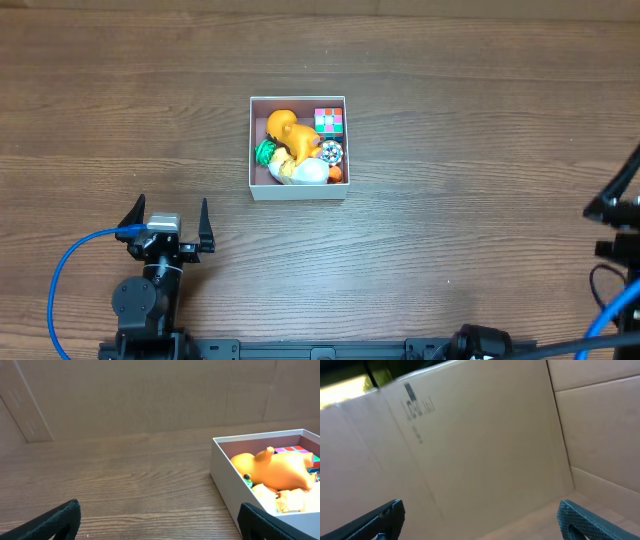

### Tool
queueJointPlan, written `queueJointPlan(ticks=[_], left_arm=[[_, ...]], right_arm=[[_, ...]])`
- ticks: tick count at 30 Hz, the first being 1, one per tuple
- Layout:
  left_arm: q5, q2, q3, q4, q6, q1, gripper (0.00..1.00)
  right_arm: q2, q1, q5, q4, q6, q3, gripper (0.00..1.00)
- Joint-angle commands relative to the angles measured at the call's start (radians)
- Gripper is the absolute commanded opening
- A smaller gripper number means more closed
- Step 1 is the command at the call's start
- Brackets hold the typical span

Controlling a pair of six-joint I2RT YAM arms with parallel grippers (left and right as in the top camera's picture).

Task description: Pack container

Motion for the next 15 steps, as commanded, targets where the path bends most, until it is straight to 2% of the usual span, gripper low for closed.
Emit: queueJointPlan(ticks=[1,7,15], left_arm=[[-0.007,-0.010,-0.004,-0.002,-0.009,0.007,1.00],[-0.007,-0.010,-0.004,-0.002,-0.009,0.007,1.00],[-0.007,-0.010,-0.004,-0.002,-0.009,0.007,1.00]], right_arm=[[-0.036,0.006,-0.008,0.018,0.065,-0.033,1.00],[-0.075,0.013,-0.005,0.095,0.017,-0.090,1.00],[-0.185,0.074,-0.005,0.318,-0.043,-0.295,1.00]])
